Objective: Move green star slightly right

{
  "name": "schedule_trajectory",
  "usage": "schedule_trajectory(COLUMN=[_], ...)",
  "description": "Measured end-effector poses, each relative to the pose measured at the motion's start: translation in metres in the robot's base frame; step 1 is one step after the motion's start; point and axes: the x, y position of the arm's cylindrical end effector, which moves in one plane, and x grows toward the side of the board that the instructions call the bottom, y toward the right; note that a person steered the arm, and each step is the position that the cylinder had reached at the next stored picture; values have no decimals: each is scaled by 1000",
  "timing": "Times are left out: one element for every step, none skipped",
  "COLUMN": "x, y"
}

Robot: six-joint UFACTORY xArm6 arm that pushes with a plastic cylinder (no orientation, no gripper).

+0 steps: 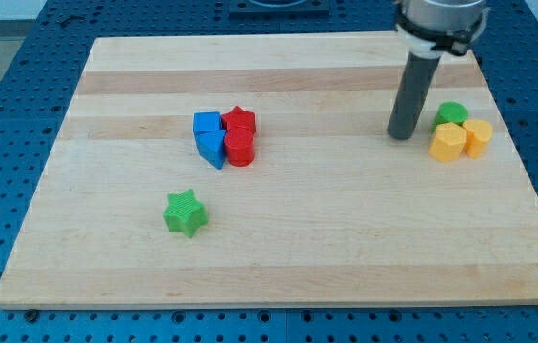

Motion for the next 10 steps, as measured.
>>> schedule_trajectory(x=[35, 79, 126, 166, 182, 183, 179, 161, 148, 136], y=[-6, -7, -43, -111, -196, -287, -374, -415, -414, -392])
